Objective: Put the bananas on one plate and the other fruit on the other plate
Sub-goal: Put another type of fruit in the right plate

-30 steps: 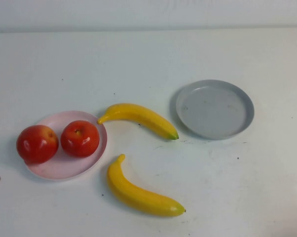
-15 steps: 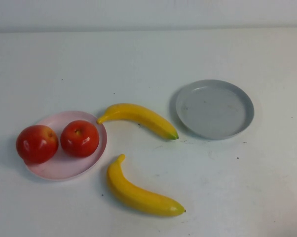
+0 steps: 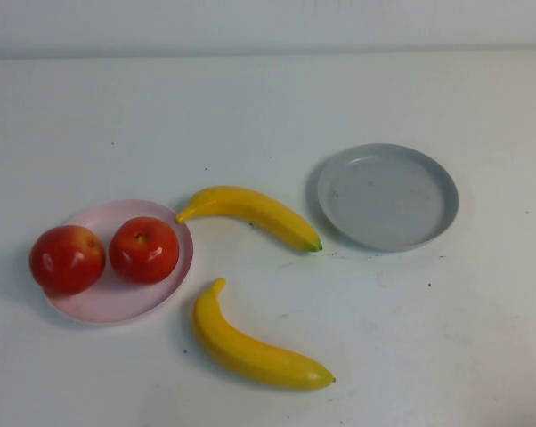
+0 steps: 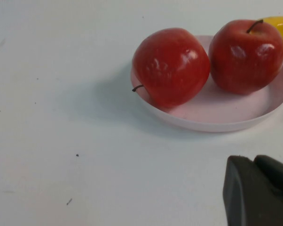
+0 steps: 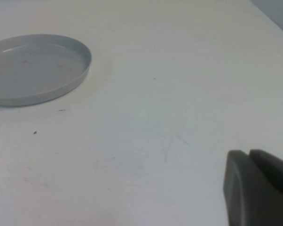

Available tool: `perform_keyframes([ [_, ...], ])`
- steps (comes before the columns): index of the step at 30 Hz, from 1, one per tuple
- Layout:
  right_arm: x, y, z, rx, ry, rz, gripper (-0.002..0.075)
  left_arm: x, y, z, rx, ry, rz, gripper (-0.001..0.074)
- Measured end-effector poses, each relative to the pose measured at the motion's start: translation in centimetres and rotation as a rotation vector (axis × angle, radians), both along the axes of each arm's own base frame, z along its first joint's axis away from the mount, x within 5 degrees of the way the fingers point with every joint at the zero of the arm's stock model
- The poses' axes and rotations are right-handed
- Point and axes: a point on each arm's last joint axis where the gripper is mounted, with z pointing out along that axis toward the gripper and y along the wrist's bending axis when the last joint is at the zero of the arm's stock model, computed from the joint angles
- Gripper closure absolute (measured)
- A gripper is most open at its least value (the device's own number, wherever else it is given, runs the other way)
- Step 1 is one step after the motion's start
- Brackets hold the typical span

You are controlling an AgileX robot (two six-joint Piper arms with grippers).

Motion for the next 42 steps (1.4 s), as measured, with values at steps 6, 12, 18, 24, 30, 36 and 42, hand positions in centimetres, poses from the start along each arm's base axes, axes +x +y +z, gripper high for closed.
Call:
perform_keyframes([
  [6,0.0,0.0,0.0,0.0,0.0,0.0,0.0741,0.0,0.0,0.0,0.0,0.0,0.0,0.0733],
  [12,0.0,0.0,0.0,0.0,0.0,0.0,0.0741,0.0,0.0,0.0,0.0,0.0,0.0,0.0733],
  [18,0.0,0.0,0.0,0.0,0.0,0.0,0.0741,0.0,0.0,0.0,0.002,0.0,0.0,0.0733],
  [24,0.2,0.2,1.0,0.063,-0.108,0.013,0.0741,0.0,0.0,0.0,0.003,-0.001,0.0,0.0733],
  [30,0.3,0.4,2.7,0.279,-0.303,0.012,0.0742,0.0,0.0,0.0,0.003,-0.001,0.0,0.0733],
  [36,0.3,0.3,3.5,0.492,-0.367,-0.011,0.0741,0.0,0.0,0.0,0.005,-0.001,0.0,0.0733],
  [42,0.3,1.5,6.1,0.563,-0.071,0.035,0.0741,0.0,0.0,0.0,0.003,-0.001,0.002,0.0733],
])
